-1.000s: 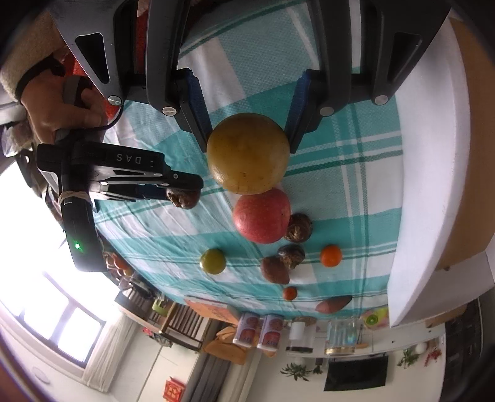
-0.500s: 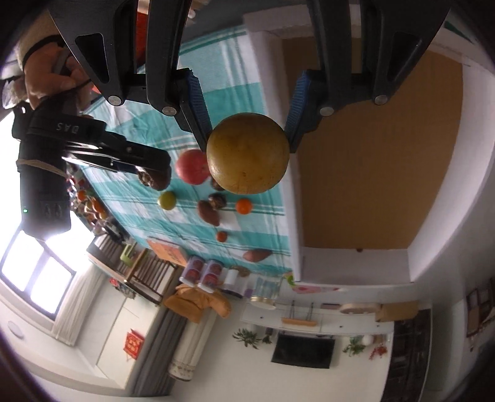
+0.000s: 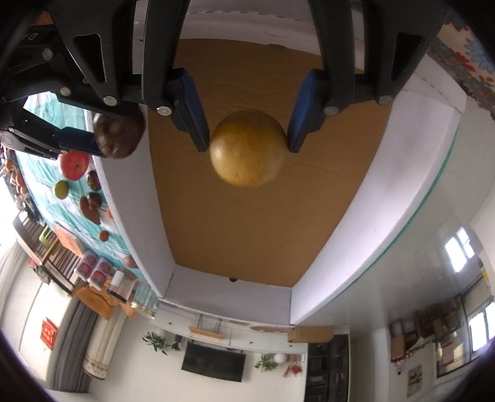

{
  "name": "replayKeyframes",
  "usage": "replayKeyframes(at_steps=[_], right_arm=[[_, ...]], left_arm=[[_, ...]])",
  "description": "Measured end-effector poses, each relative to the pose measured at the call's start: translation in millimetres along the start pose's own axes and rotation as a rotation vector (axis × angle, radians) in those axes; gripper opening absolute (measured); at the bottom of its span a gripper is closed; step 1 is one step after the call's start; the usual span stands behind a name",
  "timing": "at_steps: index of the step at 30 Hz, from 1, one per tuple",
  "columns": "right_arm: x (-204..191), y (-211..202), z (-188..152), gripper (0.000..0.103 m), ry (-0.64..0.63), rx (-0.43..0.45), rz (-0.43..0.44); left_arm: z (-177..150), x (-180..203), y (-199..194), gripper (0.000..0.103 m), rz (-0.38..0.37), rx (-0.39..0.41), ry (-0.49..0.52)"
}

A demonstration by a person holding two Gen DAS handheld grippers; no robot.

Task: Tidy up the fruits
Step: 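Carry both fruits over the white box and open both tools, then bring both empty tools back over the tablecloth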

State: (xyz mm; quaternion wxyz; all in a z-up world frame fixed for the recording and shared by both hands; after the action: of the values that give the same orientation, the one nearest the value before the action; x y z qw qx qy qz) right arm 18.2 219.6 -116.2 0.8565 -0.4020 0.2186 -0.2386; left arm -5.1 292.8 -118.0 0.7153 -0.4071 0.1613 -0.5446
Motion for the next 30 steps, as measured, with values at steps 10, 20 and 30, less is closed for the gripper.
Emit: replayKeyframes(at_steps=[10, 20, 30], right_arm=[[128.5, -91.6, -20.8, 0.097, 0.18, 0.233, -0.273], [310.8, -129.8, -157.8, 0.1, 0.604, 0.175, -0.605], [372.1, -134.7, -193.8, 0.101, 0.813, 0.159, -0.688]], left_arm=[[15.8, 74.9, -9.8, 0.084, -0.124, 0.091, 0.071], [-45.6, 264.3, 25.9, 0.084, -0.471, -0.115, 0.316], [-76.1, 275.8, 105.9, 0.084, -0.314, -0.147, 0.398]])
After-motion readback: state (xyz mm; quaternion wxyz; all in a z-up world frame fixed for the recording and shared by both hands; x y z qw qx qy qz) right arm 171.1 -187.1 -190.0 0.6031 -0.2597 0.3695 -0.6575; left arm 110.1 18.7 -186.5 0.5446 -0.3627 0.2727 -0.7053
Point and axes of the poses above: each gripper's, at about its wrist camera, not at the fingertips, and y roughly the way its jaws point, x to its right, z to its top, the point moved 10 cm from there along y, roughly the way its jaws point, and after that the axes turned 7 degrees about -z, right-handed, at the moved point
